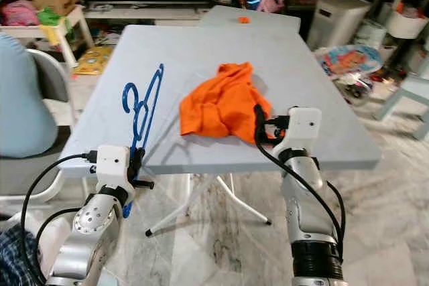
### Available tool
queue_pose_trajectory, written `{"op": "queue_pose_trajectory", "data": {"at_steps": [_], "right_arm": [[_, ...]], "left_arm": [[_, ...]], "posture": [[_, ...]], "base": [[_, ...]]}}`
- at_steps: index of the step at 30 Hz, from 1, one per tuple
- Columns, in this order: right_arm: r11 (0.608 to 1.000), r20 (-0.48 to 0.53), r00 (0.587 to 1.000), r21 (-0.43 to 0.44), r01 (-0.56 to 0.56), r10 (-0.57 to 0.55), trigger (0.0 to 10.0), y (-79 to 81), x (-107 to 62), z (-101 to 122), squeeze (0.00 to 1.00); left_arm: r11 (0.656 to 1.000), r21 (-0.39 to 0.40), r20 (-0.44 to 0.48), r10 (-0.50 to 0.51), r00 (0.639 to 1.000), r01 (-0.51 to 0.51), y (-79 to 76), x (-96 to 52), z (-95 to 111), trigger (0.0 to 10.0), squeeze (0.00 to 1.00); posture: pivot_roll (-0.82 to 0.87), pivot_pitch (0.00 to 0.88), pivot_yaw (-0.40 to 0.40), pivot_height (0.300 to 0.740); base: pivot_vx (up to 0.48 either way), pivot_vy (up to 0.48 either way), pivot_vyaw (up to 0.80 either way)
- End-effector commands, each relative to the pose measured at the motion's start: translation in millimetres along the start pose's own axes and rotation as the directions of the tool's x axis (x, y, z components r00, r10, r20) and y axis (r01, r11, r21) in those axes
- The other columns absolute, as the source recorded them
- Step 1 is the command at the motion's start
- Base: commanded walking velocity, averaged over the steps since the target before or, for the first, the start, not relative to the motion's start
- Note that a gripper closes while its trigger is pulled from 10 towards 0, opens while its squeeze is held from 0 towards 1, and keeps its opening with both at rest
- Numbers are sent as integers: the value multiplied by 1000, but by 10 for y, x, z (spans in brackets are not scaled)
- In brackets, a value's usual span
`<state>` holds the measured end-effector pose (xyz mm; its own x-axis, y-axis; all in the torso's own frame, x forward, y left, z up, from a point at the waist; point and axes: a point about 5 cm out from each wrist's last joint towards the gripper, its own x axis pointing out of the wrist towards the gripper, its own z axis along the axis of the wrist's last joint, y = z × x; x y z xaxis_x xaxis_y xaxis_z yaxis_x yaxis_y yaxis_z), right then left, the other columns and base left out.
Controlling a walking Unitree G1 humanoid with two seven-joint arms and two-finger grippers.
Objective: Hang hanger
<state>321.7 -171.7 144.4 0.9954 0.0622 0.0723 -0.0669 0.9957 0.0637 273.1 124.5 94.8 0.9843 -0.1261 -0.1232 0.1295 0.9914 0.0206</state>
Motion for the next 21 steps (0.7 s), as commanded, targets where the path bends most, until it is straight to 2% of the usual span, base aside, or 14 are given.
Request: {"op": "queue_pose_trajectory", "data": {"at_steps": [1,9,12,21], "right_arm": [[1000,-20,1000,10,-10,10,10000,26,-10,-37,0],[1000,-31,999,12,-8,8,10000,2,-20,-40,0],[1000,-35,999,15,-5,6,10000,-10,-19,-41,0],[1000,-41,999,16,-17,17,10000,13,-26,-50,0]], "left_arm": [[1000,-3,-22,-7,1000,7,-28,-11,-37,10000,0],[1000,-7,-24,-12,1000,12,-47,-14,-40,10000,0],[1000,-9,-27,-16,1000,16,-56,-13,-46,10000,0],[1000,-15,-30,-17,999,17,-69,-22,-53,10000,0]], "posture": [[76,0,-49,740],[69,0,-50,740],[66,0,-50,740],[66,3,-54,740]], "base": [[0,0,-800],[0,0,-800],[-255,0,-544],[-310,0,0]]}}
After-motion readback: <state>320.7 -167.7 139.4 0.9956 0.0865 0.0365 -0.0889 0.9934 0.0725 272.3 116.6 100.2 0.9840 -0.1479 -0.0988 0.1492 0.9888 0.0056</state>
